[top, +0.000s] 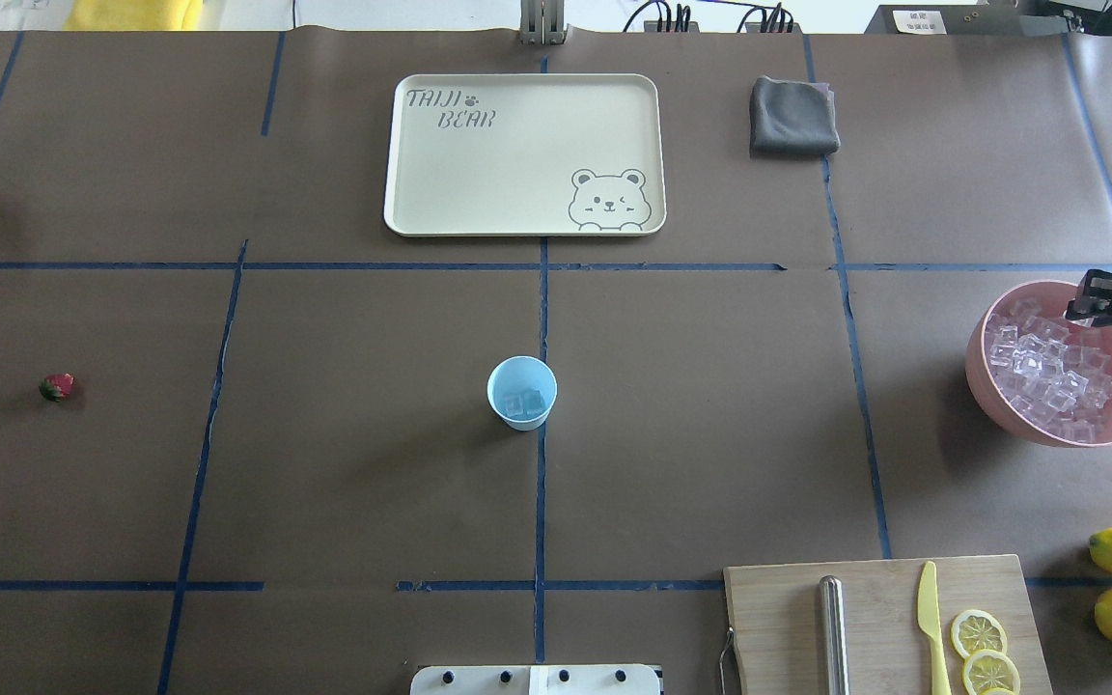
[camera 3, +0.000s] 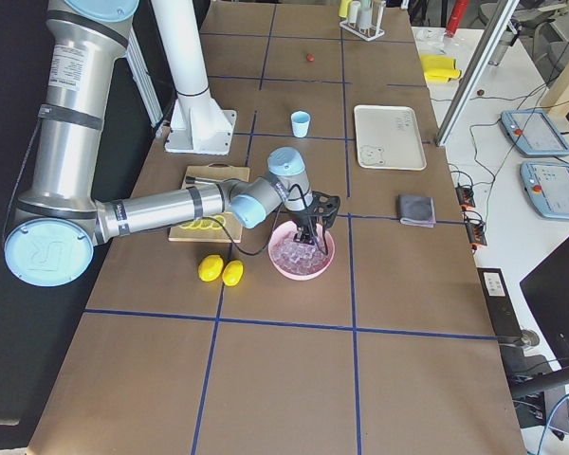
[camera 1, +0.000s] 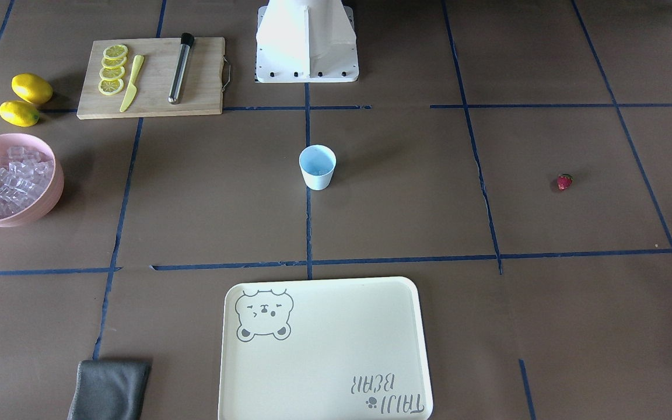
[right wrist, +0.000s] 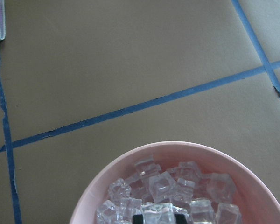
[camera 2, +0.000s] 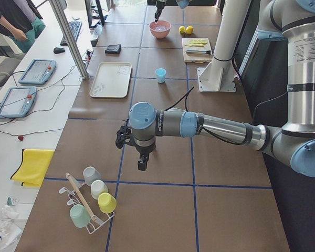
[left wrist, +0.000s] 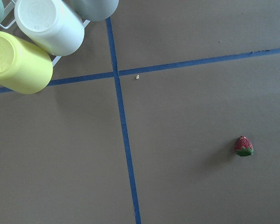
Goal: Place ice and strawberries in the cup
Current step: 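Lower the right gripper into the bowl and grasp a third ice cube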
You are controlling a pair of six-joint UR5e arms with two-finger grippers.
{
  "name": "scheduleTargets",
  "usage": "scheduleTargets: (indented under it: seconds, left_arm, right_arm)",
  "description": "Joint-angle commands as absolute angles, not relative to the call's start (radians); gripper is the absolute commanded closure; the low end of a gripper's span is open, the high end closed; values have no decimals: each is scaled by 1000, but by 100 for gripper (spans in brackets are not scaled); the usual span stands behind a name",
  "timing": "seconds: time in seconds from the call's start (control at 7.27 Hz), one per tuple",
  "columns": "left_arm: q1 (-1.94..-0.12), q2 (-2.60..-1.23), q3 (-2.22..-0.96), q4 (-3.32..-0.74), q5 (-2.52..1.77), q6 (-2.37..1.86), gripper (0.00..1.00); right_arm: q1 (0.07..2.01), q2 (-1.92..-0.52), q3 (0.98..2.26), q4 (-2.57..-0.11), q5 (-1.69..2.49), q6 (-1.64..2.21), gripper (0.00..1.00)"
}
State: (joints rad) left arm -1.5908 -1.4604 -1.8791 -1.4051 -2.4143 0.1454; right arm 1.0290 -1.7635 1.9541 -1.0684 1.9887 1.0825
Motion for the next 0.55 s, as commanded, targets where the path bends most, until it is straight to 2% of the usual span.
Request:
scheduleTargets:
  seconds: [0.0, 0.28, 0.41]
  left_arm:
    - [-1589, -1459, -1879, -1405, -2414, 144, 0]
    - [-1589, -1459, -1878, -1405, -2414, 144, 0]
    - [-1586, -1460, -1878, -1405, -2414, 143, 0]
  right_arm:
    - [1026, -1718, 1970, -1072, 1982, 831, 96]
    - [1023, -1688, 1971, -1075, 2029, 598, 98]
    - [1022, -1630, 1974, -1110, 2080, 598, 100]
